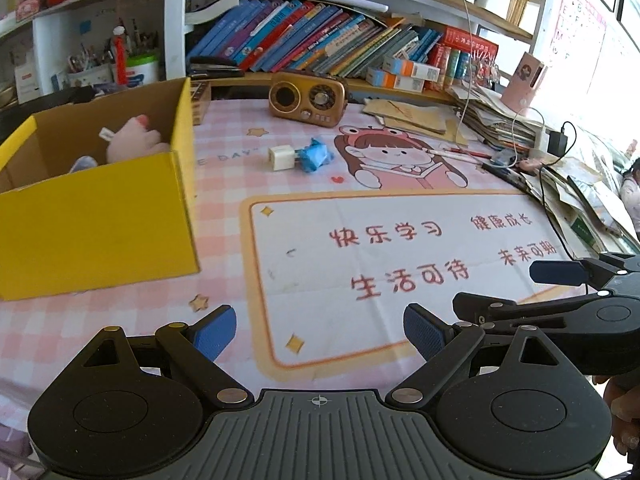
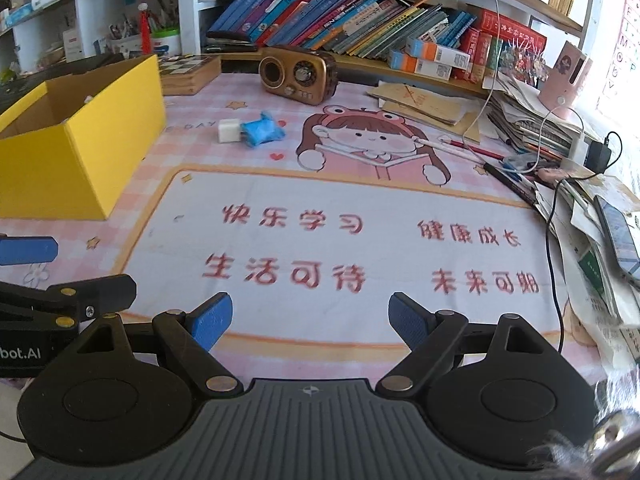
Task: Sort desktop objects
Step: 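Move both open tools back from the box toward the desk items, then grasp the blue plastic bag with the right tool while the left tool approaches the white charger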
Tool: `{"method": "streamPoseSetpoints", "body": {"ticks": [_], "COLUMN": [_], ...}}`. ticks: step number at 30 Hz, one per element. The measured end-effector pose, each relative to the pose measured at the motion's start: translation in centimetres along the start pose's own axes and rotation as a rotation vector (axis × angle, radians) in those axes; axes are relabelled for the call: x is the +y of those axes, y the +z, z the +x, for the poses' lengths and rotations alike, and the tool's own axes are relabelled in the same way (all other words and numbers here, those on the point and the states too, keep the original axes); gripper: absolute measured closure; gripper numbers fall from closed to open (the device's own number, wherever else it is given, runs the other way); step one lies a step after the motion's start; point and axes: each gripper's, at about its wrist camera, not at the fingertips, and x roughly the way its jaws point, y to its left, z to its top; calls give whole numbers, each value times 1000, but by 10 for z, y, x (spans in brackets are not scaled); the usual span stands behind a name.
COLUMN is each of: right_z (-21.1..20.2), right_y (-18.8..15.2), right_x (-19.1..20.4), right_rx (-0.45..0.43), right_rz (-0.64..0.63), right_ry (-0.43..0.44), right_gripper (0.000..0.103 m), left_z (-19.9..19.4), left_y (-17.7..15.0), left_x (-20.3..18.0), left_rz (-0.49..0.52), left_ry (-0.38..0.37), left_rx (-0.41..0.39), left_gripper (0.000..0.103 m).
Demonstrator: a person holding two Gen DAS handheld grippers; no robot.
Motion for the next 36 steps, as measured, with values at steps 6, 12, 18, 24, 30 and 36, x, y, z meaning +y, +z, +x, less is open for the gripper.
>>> {"method": "streamPoseSetpoints", "body": {"ticks": [6, 12, 18, 24, 30, 36], "right_z": [23, 49, 78, 112, 146, 174], "right_y": [23, 47, 78, 110, 132, 143], "right_x": [-15, -26, -32, -35, -28, -20], "right_rx": [3, 6, -15, -44, -70, -83], "right_rz": [-16, -41, -84, -142, -250, -322], "right_ry": [25, 76, 149, 233, 305, 369], "right_gripper": [18, 18, 19, 20, 20, 20], "left_z": [21, 37, 48, 60, 75, 91], "left_y": [17, 35, 52, 65, 77, 83], "left_x": [-6, -11, -14, -18, -25, -34], "left_rz": [-23, -51, -67, -77, -82, -72], "left_ry": [21, 65, 122, 158, 190, 205], "left_rx": [-4, -17, -37, -29, -8, 21], "left_gripper": [10, 10, 10, 10, 10, 10]}}
